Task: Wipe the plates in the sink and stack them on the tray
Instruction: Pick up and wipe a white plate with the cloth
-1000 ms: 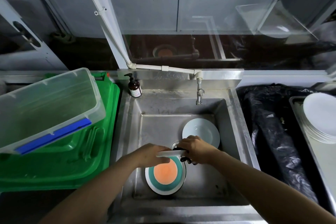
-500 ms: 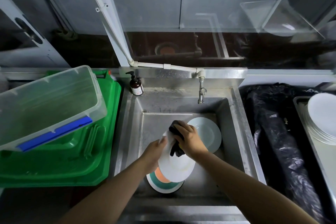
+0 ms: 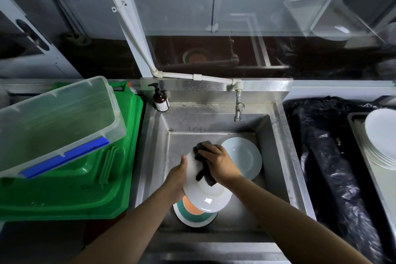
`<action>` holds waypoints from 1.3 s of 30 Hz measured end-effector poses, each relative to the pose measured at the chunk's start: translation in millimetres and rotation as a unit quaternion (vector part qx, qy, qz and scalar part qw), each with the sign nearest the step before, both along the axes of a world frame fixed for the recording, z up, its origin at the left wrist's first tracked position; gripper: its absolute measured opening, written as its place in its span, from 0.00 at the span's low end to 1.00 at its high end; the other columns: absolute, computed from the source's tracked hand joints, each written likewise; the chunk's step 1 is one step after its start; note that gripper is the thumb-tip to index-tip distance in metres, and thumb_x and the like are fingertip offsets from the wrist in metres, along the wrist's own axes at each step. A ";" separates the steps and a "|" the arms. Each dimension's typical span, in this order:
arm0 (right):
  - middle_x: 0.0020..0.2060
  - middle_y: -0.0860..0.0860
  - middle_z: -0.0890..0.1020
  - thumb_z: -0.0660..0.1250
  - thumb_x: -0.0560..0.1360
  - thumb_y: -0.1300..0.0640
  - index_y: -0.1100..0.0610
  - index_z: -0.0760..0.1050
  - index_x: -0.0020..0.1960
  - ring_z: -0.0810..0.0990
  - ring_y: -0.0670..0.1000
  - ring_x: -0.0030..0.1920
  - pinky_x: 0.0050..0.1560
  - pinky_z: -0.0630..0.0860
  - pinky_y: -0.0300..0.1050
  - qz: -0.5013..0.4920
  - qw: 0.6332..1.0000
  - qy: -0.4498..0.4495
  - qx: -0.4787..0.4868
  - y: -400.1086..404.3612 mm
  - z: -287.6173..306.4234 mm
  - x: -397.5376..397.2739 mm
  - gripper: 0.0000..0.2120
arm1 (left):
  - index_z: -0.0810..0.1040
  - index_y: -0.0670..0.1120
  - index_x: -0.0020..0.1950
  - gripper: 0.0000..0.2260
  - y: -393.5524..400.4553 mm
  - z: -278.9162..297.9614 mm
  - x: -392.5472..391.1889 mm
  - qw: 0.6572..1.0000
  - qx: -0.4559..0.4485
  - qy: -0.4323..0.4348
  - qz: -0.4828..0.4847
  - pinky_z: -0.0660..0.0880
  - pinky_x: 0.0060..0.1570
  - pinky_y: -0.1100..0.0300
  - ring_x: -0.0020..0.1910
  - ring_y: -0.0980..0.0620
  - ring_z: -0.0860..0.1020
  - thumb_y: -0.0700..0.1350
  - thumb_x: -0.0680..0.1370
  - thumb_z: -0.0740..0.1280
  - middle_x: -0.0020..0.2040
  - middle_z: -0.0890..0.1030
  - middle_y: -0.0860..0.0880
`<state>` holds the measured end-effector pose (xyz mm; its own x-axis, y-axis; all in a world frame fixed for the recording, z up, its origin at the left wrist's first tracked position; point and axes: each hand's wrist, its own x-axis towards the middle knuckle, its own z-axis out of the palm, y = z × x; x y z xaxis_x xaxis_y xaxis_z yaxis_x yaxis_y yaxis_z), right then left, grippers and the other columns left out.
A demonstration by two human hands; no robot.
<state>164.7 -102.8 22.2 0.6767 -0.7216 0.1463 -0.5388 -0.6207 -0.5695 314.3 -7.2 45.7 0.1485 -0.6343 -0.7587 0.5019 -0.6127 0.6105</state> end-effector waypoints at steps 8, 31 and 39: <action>0.66 0.52 0.79 0.63 0.78 0.67 0.56 0.81 0.63 0.77 0.56 0.64 0.61 0.56 0.20 -0.172 0.968 0.023 0.179 -12.7 -11.7 -21.4 0.17 | 0.79 0.44 0.64 0.25 1.6 5.7 10.4 0.999 0.008 -0.020 0.042 0.82 0.50 0.46 0.53 0.41 0.85 0.62 0.84 0.57 0.55 0.86 0.42; 0.70 0.57 0.73 0.75 0.64 0.57 0.56 0.75 0.68 0.74 0.65 0.61 0.66 0.72 0.57 0.090 0.995 0.021 -0.045 51.7 -5.5 7.8 0.32 | 0.81 0.34 0.54 0.32 -25.7 10.3 11.3 0.979 0.086 0.037 0.182 0.80 0.47 0.46 0.48 0.38 0.84 0.64 0.83 0.57 0.50 0.85 0.35; 0.64 0.58 0.79 0.56 0.78 0.50 0.59 0.80 0.64 0.77 0.66 0.56 0.60 0.77 0.57 -0.096 0.995 -0.014 0.016 23.2 5.1 9.0 0.22 | 0.83 0.43 0.57 0.22 -6.9 4.9 2.5 0.993 0.077 -0.072 0.058 0.80 0.44 0.54 0.47 0.43 0.85 0.60 0.83 0.61 0.48 0.87 0.43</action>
